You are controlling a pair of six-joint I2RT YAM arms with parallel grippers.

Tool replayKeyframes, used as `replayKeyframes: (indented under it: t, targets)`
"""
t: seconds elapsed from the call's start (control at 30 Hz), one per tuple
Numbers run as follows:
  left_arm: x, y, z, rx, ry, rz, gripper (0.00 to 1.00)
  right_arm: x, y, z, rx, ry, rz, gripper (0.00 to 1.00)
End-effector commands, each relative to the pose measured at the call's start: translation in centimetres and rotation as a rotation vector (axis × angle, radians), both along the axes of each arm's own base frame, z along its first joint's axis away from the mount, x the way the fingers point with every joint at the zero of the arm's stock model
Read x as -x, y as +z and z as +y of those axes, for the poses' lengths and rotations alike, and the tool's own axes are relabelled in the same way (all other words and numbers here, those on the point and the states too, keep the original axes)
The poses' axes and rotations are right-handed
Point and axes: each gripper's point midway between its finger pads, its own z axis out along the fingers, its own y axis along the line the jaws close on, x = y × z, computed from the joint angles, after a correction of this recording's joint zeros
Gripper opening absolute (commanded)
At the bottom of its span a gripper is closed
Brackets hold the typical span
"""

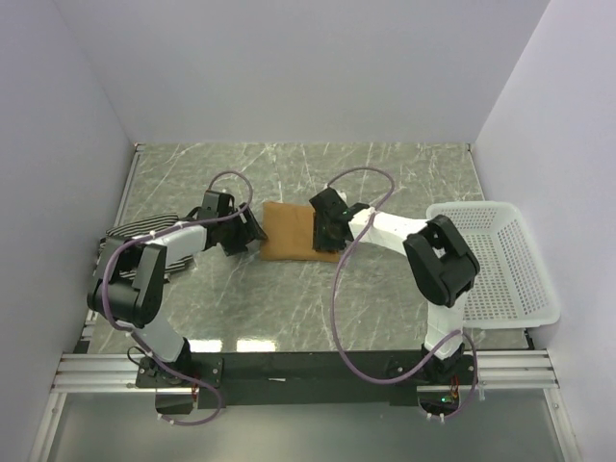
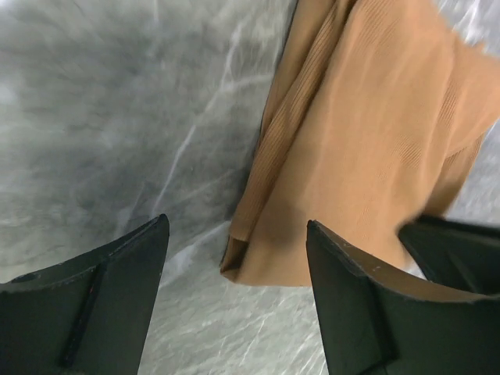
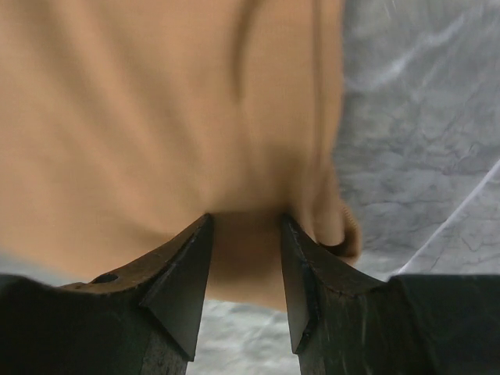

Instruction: Fold and stack the tank tops

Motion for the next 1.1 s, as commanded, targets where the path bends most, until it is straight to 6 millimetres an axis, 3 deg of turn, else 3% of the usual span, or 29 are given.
replayKeyframes:
  t: [0.0,0.17,0.27,0.47,0.7,0.83,1.07]
  targets:
    - [-0.3,0.9,-1.4,0.048,-0.090,-0.046,0.77,-0.5,-1.6,-1.0,0.023,-0.026,0.003,0.47]
    - [0.6,-1.0,-1.4,0.043,-0.109,0.008,0.77,-0.2,-4.2,-2.3,0.029,-0.040,0.064,0.47]
    - [1.1,-2.1,-1.2,0.034,-0.107,0.028,0.78,-0.3,-4.6,-3.2,0.015,-0.054,0.088,0.47]
    - [0.5,-4.2,-1.4,0.023,-0.094,0.089,0.75,-1.1,-4.0,-3.7,-0.021,-0.055,0.089,0.47]
    - [0.1,-6.2,-0.5,-0.142,-0.035,0.117,0.72,-2.0,-3.7,-4.7,-0.042,-0.068,0.094,0.47]
    - [0.1,-6.8,-2.3,-0.149,-0.068,0.124,0.70,-2.3,-3.5,-5.0,-0.058,-0.073,0.095,0.47]
    - [0.4,-7.9,-3.4,-0.158,-0.073,0.144,0.65,-2.4,-3.0,-5.4,-0.069,-0.074,0.089,0.46]
